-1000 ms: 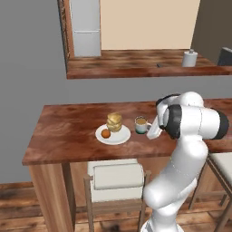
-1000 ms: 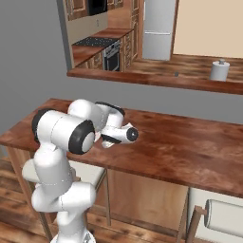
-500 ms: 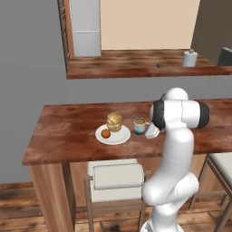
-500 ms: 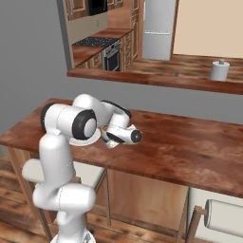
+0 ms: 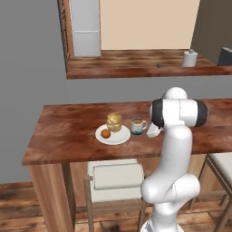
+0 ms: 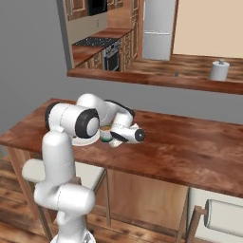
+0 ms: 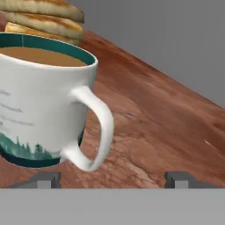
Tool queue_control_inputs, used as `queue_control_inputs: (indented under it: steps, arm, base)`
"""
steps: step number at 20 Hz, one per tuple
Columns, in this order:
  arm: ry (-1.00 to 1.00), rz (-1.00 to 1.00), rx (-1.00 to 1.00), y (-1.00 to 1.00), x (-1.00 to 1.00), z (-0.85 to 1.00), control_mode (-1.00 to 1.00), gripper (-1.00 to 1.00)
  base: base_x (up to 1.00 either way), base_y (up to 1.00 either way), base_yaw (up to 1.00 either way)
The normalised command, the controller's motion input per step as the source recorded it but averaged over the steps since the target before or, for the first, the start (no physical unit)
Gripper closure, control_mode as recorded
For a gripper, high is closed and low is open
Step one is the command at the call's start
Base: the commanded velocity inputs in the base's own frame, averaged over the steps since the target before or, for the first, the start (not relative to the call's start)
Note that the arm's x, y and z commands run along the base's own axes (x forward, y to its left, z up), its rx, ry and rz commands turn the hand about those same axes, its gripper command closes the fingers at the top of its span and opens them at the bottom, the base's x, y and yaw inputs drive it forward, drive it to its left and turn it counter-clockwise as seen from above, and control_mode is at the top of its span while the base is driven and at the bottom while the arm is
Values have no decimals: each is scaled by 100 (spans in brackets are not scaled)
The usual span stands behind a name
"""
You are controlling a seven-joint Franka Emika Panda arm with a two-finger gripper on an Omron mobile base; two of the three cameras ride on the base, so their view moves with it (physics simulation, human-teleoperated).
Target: Pick up the brewed coffee from the coffee machine and place it next to the breakfast plate on the dining counter.
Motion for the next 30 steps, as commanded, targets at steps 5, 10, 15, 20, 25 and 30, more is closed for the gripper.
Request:
queue_control_inputs:
  steps: [5,10,15,20,25,30]
  arm:
    - [0,0,-2,0,-34,26,-100,-100]
    - [-1,0,0,0,-50,57,-100,-100]
    - [-4,0,-1,-3,-70,89,-100,-100]
    - [-8,0,-2,-19,-57,100,-100,-100]
    - [-5,0,-4,-46,-65,100,-100,-100]
    - [-2,1,-9,-44,-74,96,-100,-100]
  base:
    - [0,0,0]
    - [0,0,0]
    - [0,0,0]
    - [0,0,0]
    - [0,0,0]
    - [0,0,0]
